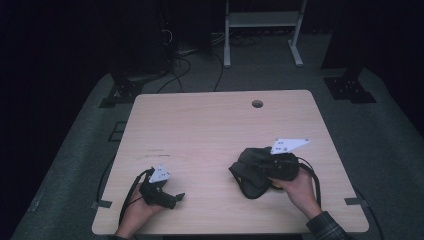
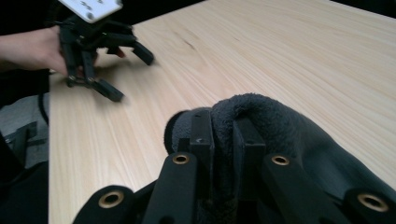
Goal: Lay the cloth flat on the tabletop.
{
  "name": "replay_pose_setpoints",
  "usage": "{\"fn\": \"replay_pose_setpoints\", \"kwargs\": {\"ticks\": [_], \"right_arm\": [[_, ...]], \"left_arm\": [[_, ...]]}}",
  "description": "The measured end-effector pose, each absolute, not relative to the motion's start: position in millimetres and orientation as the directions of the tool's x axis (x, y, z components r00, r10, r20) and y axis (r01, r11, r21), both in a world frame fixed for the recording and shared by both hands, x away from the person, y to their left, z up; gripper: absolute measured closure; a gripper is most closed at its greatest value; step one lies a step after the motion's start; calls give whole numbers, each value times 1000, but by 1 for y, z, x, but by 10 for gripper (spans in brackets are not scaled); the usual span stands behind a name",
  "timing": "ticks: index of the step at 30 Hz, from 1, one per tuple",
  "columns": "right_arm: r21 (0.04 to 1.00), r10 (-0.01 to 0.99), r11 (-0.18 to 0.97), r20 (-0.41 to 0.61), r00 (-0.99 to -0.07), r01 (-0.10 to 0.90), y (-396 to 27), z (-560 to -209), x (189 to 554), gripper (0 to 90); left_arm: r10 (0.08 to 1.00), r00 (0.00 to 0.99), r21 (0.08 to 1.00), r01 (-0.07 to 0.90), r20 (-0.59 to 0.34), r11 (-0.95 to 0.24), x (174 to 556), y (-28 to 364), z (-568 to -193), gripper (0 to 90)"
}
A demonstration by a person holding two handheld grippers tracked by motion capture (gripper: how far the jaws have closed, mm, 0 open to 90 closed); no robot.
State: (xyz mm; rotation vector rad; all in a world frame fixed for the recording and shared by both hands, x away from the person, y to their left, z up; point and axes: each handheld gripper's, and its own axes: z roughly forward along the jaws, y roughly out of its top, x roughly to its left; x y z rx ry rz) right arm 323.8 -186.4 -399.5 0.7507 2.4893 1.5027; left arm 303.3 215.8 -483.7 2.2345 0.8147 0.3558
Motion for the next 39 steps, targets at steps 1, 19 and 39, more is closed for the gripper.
{"fn": "replay_pose_setpoints", "kwargs": {"ticks": [1, 19, 39], "right_arm": [[857, 455, 390, 137, -880, 335, -173, -399, 325, 802], [878, 444, 358, 141, -885, 319, -159, -391, 328, 486], [751, 569, 447, 179, -803, 485, -234, -444, 286, 499]], "left_arm": [[646, 763, 712, 448, 12, -541, 303, 216, -484, 0], [630, 777, 707, 437, 15, -556, 302, 212, -483, 0], [598, 801, 727, 401, 18, -558, 296, 194, -471, 0]]}}
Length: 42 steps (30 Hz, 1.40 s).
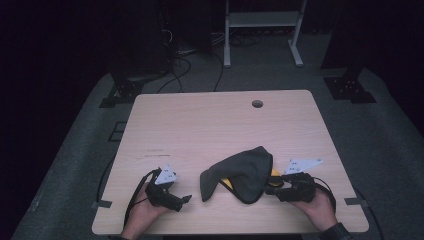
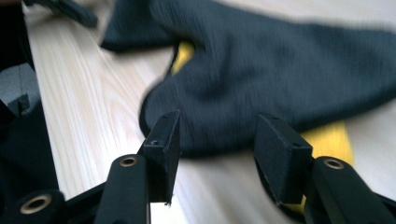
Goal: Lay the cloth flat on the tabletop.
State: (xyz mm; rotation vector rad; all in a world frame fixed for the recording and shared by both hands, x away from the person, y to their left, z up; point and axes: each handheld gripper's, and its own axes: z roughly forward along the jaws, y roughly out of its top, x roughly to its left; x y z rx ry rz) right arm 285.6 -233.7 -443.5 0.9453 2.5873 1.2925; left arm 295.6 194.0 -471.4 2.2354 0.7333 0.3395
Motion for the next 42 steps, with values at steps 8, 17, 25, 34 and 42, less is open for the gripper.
{"fn": "replay_pose_setpoints", "kwargs": {"ticks": [8, 17, 25, 34, 42], "right_arm": [[673, 584, 502, 199, -787, 543, -229, -466, 290, 505], [706, 565, 446, 255, -785, 550, -226, -463, 300, 824], [788, 513, 387, 247, -822, 478, -217, -433, 302, 883], [863, 471, 296, 241, -849, 409, -199, -399, 320, 884], [889, 462, 265, 224, -858, 374, -166, -383, 331, 884]], "left_arm": [[598, 801, 724, 400, 22, -562, 296, 194, -472, 0], [591, 806, 728, 389, 28, -565, 295, 192, -470, 0], [544, 837, 768, 314, 53, -558, 287, 174, -453, 0], [472, 879, 826, 211, 75, -523, 285, 136, -427, 41], [441, 888, 838, 136, 133, -528, 290, 97, -409, 43]]}}
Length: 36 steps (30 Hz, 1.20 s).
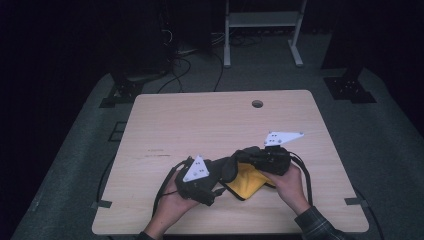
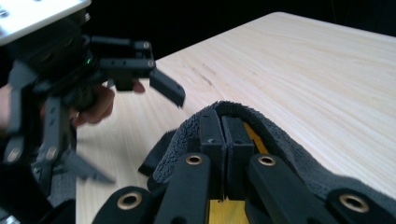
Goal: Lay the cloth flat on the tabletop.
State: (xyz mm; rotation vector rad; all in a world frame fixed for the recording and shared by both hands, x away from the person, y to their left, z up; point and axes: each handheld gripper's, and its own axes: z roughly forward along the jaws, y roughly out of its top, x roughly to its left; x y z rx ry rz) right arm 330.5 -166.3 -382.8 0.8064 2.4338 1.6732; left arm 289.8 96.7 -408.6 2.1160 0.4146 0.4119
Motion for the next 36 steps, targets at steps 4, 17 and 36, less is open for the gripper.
{"fn": "replay_pose_setpoints", "kwargs": {"ticks": [4, 17, 36], "right_arm": [[893, 463, 246, 234, -855, 377, -158, -378, 335, 884], [897, 482, 231, 231, -845, 376, -159, -374, 339, 881], [894, 492, 240, 223, -842, 377, -161, -383, 344, 695]], "left_arm": [[447, 881, 834, 129, 152, -536, 293, 86, -408, 46], [479, 834, 849, 25, 272, -527, 295, 101, -390, 462], [504, 853, 889, 121, 134, -441, 307, 130, -391, 880]]}}
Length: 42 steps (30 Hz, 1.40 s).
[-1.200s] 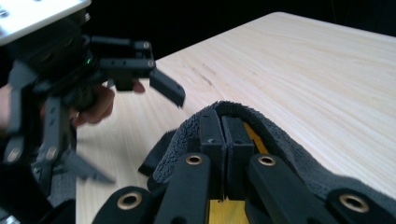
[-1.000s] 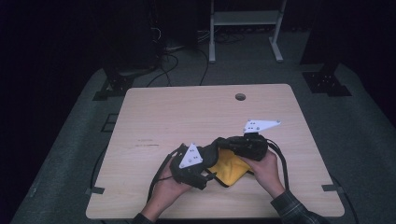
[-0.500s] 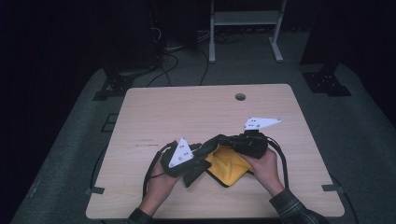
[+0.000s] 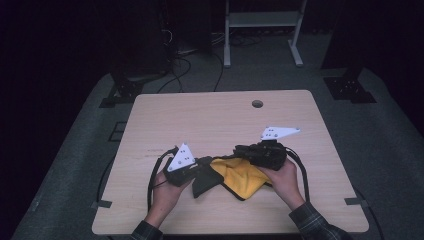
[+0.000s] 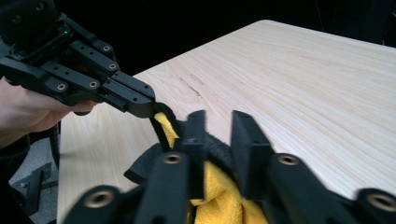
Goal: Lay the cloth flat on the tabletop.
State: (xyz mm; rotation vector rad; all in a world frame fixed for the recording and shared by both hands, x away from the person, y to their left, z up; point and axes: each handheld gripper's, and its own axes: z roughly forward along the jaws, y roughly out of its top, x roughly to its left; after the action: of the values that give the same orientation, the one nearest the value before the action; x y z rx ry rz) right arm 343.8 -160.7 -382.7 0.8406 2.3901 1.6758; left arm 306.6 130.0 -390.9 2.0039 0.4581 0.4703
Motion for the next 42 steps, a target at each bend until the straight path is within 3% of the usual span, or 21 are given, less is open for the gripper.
{"fn": "replay_pose_setpoints", "kwargs": {"ticks": [2, 5, 11, 12, 14, 17, 19, 20, 21, 22, 23, 25, 26, 32, 42], "right_arm": [[897, 478, 260, 203, -854, 358, -159, -385, 344, 589], [886, 441, 322, 171, -881, 333, -150, -392, 343, 551], [866, 395, 407, 121, -910, 292, -133, -402, 342, 854], [864, 392, 411, 123, -912, 293, -132, -402, 342, 862], [866, 383, 411, 119, -916, 284, -133, -400, 341, 867], [874, 358, 408, 113, -927, 265, -134, -397, 339, 869], [873, 337, 419, 104, -936, 248, -133, -395, 337, 869], [876, 327, 421, 96, -940, 236, -130, -393, 334, 867], [876, 327, 421, 96, -940, 236, -130, -393, 334, 867], [877, 329, 421, 90, -940, 231, -130, -393, 333, 861], [889, 351, 404, 65, -934, 214, -133, -390, 333, 735], [894, 364, 389, 71, -929, 221, -138, -388, 334, 705], [901, 407, 369, 63, -911, 227, -152, -385, 338, 636], [891, 537, 329, 97, -838, 314, -204, -395, 359, 602], [798, 585, 394, 164, -794, 455, -226, -434, 381, 534]], "left_arm": [[499, 857, 889, 123, 128, -441, 307, 130, -393, 880], [491, 862, 888, 123, 126, -443, 307, 129, -394, 879], [482, 867, 885, 119, 129, -451, 306, 127, -397, 865], [493, 860, 883, 122, 134, -453, 306, 126, -398, 783], [502, 851, 877, 114, 157, -468, 307, 123, -401, 522], [489, 859, 875, 112, 154, -472, 309, 118, -404, 468], [472, 869, 878, 100, 152, -468, 309, 115, -404, 617], [454, 877, 876, 90, 156, -475, 309, 114, -404, 749], [452, 878, 874, 88, 159, -477, 308, 114, -404, 749], [451, 878, 873, 85, 162, -480, 307, 114, -403, 834], [454, 876, 870, 90, 162, -484, 306, 117, -400, 856], [461, 871, 870, 85, 172, -485, 306, 121, -397, 857], [473, 864, 875, 86, 172, -476, 306, 126, -395, 857], [537, 829, 891, 118, 154, -438, 312, 163, -390, 857], [601, 789, 889, 177, 129, -422, 322, 193, -398, 856]]}}
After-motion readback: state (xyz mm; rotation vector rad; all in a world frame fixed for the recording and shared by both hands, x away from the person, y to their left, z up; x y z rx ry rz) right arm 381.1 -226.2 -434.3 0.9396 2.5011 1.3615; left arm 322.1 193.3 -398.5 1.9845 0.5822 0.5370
